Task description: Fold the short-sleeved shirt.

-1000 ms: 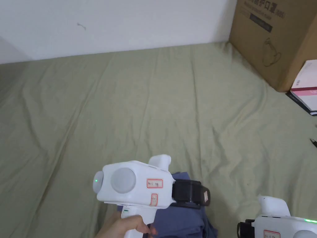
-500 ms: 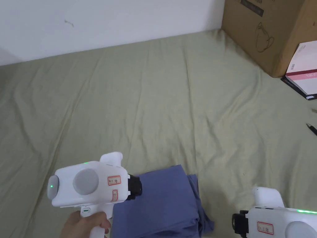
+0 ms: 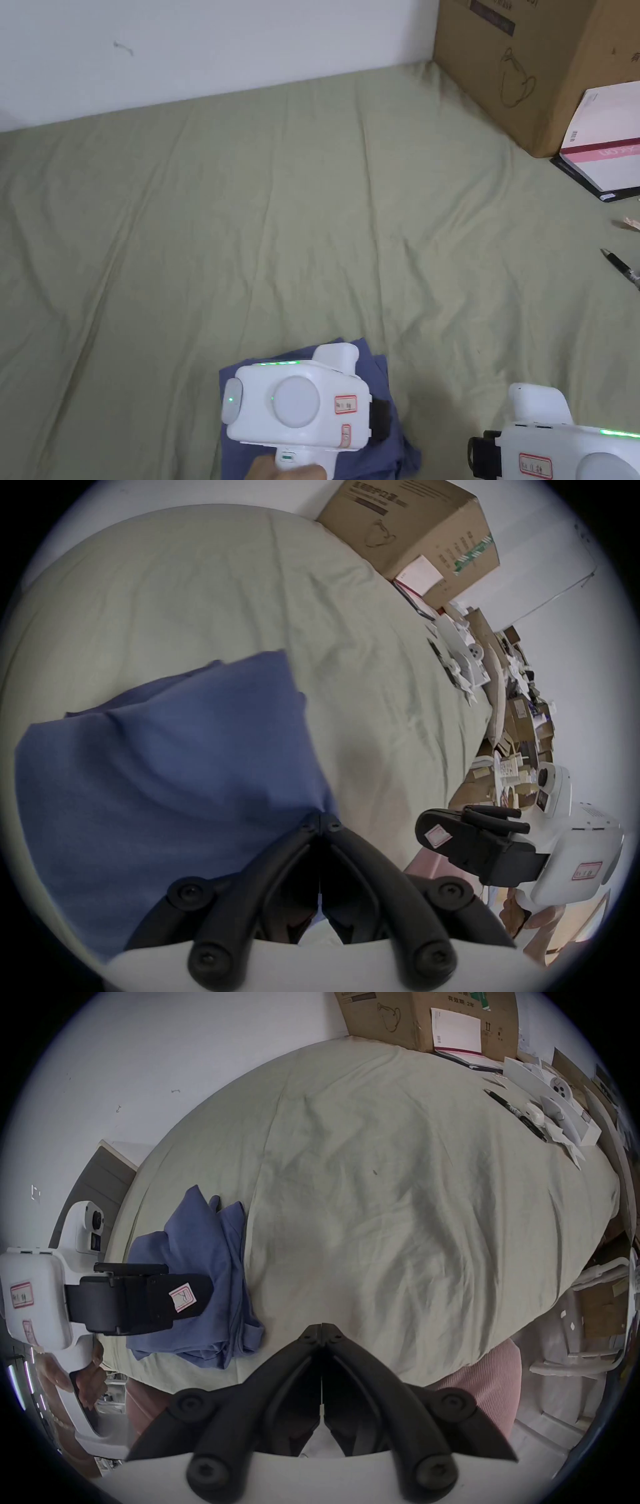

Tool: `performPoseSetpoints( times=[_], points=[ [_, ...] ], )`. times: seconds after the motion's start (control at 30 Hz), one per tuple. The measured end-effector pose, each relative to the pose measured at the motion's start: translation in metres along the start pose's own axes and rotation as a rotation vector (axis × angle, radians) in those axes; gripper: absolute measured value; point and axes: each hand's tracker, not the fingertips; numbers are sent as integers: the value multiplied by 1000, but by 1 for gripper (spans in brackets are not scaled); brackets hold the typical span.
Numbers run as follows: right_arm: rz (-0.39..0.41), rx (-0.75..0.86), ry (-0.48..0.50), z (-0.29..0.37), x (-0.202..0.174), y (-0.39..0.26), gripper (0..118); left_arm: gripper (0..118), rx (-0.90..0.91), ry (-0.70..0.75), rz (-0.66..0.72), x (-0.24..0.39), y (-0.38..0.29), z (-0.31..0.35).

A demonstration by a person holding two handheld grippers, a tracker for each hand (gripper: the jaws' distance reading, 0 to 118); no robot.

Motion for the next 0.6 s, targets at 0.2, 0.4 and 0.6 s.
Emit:
performPoseSetpoints(
  times=[0.2,0.4,0.6],
  points=[
    [6,-1,-10,4,-4,1,0,0,15,-191,65,-7,-6,16],
    [99,27,26,12,-34,13,0,0,202,-9,149,-67,-32,98],
    [257,47,99,1,-100,37,0,0,315,72,383,-147,-80,146]
  ],
)
